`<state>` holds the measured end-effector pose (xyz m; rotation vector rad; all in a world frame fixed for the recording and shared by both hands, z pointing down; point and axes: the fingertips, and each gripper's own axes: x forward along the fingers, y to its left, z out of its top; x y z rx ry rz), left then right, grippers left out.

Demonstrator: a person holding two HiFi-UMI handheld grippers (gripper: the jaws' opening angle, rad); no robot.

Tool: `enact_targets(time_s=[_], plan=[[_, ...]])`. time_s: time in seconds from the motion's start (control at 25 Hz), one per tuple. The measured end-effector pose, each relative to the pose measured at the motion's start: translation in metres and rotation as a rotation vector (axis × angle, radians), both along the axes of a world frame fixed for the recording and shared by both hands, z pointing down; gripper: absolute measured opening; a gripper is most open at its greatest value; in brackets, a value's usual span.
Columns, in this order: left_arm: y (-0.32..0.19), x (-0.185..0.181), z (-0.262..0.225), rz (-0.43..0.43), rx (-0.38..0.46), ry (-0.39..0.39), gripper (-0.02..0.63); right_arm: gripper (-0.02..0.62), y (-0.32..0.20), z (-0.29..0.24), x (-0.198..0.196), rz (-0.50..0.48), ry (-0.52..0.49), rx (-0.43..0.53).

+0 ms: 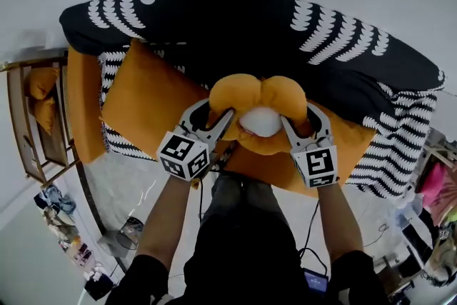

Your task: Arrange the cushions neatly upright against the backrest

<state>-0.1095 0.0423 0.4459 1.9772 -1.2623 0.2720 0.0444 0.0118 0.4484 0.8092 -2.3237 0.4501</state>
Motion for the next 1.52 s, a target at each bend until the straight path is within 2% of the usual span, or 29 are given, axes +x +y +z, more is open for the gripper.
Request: enact_targets(time_s=[0.28,0.56,0.72,0.96,1.12,1.28,1.32,1.44,1.52], plan=[[-0.061,0.001,-0.033,-0.004,0.097,-0.033,0.218,0.230,-0.065,-0.039,0.001,-0.009,0.002,0.182],[-0.116,-0.007,-0.035,-0.070,0.155,-0.049,0.242,0.232,-0.124,-0.053,-0.005,-0.013,0.016,0.360],[-0.125,-0.012,-0.019,-0.110,0.127,-0.033,0.262,0.230,-0.142,-0.057,-0.013,-0.104,0.096,0.477],[-0.099,-0.021,0.025,-0.146,0.013,-0.030,0.276,0.233,-0.142,-0.033,-0.026,-0.250,0.224,0.580],[-0.072,-0.014,0.050,-0.127,-0.041,0.004,0.276,0.233,-0.133,0.001,-0.039,-0.357,0.273,0.592],[-0.041,-0.007,0.065,-0.097,-0.079,0.010,0.276,0.235,-0.126,0.028,-0.052,-0.380,0.250,0.543],[-0.035,-0.006,0.066,-0.094,-0.085,0.008,0.276,0.251,-0.125,0.036,-0.052,-0.383,0.258,0.520],[-0.023,-0.005,0.065,-0.106,-0.090,0.006,0.276,0.350,-0.114,0.048,-0.047,-0.385,0.250,0.461],[-0.018,-0.005,0.062,-0.113,-0.086,0.005,0.276,0.357,-0.107,0.041,-0.042,-0.345,0.216,0.455]])
